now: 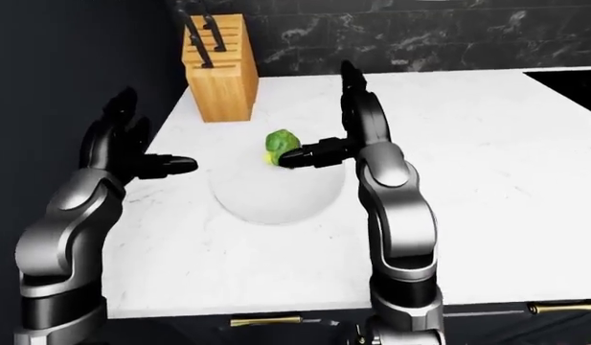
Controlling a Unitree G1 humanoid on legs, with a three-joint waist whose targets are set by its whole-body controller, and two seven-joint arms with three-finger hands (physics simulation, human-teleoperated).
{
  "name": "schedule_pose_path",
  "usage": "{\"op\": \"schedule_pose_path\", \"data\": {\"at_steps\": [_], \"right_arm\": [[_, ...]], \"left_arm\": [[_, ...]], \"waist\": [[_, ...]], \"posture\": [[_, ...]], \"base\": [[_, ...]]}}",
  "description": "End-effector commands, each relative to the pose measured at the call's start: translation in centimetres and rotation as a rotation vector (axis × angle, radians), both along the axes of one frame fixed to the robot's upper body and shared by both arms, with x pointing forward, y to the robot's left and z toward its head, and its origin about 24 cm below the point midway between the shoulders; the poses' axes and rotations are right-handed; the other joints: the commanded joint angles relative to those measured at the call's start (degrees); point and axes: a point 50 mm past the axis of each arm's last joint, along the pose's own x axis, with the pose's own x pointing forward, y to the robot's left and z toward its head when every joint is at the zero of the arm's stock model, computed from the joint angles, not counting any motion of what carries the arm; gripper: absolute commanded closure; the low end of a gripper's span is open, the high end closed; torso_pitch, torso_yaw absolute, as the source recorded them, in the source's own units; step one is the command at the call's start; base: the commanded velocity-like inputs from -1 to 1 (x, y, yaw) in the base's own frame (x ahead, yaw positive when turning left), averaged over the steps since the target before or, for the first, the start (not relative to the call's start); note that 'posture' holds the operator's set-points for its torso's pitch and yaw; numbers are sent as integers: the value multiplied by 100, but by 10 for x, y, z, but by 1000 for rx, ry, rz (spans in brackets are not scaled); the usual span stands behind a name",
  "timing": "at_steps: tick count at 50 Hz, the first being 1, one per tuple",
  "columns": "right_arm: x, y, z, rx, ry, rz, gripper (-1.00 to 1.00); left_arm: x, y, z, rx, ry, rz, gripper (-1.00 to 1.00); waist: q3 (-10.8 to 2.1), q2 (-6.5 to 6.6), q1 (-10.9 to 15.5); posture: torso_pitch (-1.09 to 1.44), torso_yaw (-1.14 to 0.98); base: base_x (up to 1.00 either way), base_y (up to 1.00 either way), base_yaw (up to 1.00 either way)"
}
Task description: Place the broccoli on the top rack of the oven.
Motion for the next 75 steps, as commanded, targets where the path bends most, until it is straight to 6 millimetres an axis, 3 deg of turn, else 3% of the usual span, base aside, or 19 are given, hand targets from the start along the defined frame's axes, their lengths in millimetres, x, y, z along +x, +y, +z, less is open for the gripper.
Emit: {"op": "schedule_pose_path", "data": {"at_steps": [1,3,5,6,10,20,46,75], "right_arm": [[-6,-3,22,1,-114,-17,-100],[-6,-2,22,0,-115,-15,-100],[-7,-2,23,1,-114,-15,-100],[-7,-2,23,0,-113,-16,-100],[-7,-1,24,1,-120,-9,-100],[-6,1,24,-17,-114,3,-100],[19,34,32,-151,-66,138,-100],[24,55,23,-246,-63,194,-98]], "left_arm": [[-4,-4,26,12,-128,-20,-100],[-5,-5,25,12,-127,-21,-100],[-4,-5,25,11,-127,-21,-100],[-4,-6,25,11,-128,-22,-100],[-4,-6,26,11,-128,-22,-100],[-3,-5,27,9,-131,-22,-100],[-5,-8,30,11,-143,-45,-100],[-6,-10,37,23,-165,-59,-100]], "waist": [[-165,-27,-50],[-117,-163,-2],[-155,-390,58],[-104,-278,102],[-321,-221,128],[-339,-158,111],[-355,-101,71],[-353,-87,61]], "posture": [[0,0],[0,0],[0,0],[0,0],[0,0],[0,0],[0,0],[0,0]], "base": [[0,0,0],[0,0,0],[0,0,0],[0,0,0],[-2,0,0],[0,0,0],[0,0,0],[0,0,0]]}}
